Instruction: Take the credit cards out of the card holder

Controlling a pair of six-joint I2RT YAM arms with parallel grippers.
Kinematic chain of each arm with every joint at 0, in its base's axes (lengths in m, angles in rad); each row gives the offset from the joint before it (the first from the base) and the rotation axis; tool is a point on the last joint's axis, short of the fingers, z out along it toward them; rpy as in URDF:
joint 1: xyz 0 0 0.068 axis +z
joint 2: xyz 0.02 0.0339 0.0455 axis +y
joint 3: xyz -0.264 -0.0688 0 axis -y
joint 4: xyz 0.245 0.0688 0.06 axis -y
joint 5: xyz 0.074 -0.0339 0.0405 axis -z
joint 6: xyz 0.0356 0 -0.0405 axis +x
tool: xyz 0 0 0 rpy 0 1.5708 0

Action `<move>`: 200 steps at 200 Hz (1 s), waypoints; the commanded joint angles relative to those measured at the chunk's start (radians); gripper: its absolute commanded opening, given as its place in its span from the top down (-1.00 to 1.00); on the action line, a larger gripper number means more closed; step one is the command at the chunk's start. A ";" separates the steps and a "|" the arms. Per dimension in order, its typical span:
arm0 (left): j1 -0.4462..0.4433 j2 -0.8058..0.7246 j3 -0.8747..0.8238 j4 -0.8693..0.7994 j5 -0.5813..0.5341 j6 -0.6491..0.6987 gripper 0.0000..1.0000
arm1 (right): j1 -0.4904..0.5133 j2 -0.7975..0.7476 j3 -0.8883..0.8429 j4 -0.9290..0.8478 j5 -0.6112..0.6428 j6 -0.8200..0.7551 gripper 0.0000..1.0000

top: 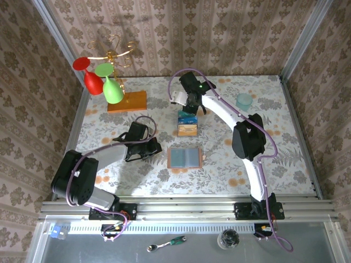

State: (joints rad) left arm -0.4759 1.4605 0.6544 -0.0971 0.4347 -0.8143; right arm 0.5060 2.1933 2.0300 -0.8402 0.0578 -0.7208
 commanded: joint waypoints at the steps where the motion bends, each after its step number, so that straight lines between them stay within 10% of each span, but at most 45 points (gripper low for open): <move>1: 0.004 0.011 -0.009 0.027 0.024 0.011 0.96 | -0.001 -0.112 -0.080 0.047 -0.077 0.180 0.69; 102: -0.060 0.068 0.000 0.086 0.014 -0.020 0.97 | 0.004 -0.385 -0.570 0.346 -0.247 0.940 0.68; 200: -0.082 0.055 -0.030 0.097 0.005 -0.030 0.98 | -0.046 -0.127 -0.269 0.379 -0.222 1.031 0.72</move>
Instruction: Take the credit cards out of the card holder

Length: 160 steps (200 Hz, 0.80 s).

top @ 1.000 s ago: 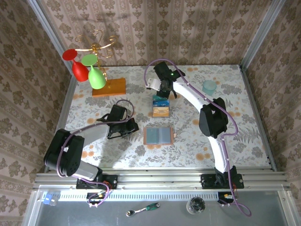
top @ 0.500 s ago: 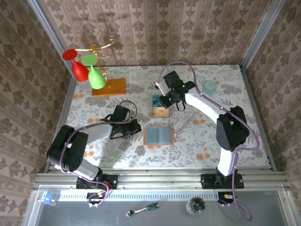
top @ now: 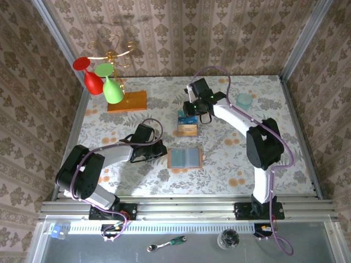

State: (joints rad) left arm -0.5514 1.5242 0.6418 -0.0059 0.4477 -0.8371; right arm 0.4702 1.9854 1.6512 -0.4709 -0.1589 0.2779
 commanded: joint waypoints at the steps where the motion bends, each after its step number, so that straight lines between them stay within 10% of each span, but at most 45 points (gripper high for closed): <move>1: -0.007 -0.009 -0.017 0.006 -0.008 -0.008 0.98 | -0.011 0.084 0.115 0.008 -0.006 0.031 0.72; 160: 0.031 -0.032 -0.047 0.001 -0.004 -0.005 0.98 | -0.031 0.271 0.227 0.018 -0.065 0.054 0.74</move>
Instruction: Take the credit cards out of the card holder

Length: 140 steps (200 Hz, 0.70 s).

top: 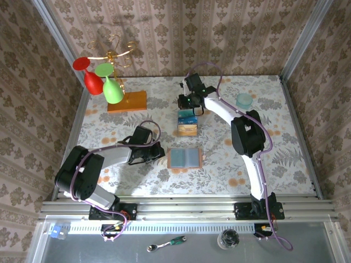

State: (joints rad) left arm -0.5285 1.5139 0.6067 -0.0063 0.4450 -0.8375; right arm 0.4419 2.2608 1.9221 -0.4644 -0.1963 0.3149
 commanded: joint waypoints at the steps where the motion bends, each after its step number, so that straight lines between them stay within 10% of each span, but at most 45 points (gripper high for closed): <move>1: 0.008 -0.022 -0.012 0.002 -0.002 -0.004 0.98 | -0.003 -0.005 -0.045 0.012 -0.028 0.018 0.74; 140: 0.009 -0.031 -0.017 0.006 0.000 -0.008 0.98 | -0.002 -0.109 -0.065 0.005 -0.026 0.004 0.74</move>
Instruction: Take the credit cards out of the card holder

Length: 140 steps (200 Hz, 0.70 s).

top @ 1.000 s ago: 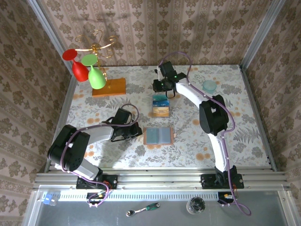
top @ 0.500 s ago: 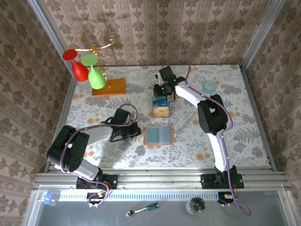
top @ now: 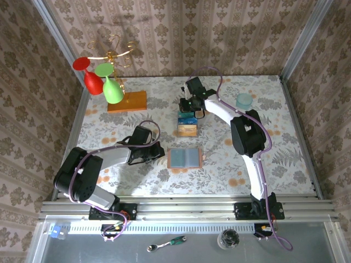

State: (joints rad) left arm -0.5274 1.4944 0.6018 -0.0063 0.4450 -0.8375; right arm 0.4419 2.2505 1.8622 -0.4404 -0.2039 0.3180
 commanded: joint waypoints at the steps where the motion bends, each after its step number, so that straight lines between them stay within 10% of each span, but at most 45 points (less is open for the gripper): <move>1: 0.007 -0.011 -0.013 0.006 0.001 -0.008 0.98 | -0.002 -0.100 -0.007 -0.019 -0.018 0.001 0.73; 140: -0.069 0.023 -0.003 0.035 -0.017 -0.034 0.99 | 0.101 -0.502 -0.560 0.095 -0.091 0.153 0.72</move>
State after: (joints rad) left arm -0.5854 1.5185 0.6018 0.0177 0.4442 -0.8562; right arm 0.5102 1.8366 1.3708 -0.3836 -0.2646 0.4042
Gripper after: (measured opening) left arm 0.063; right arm 0.137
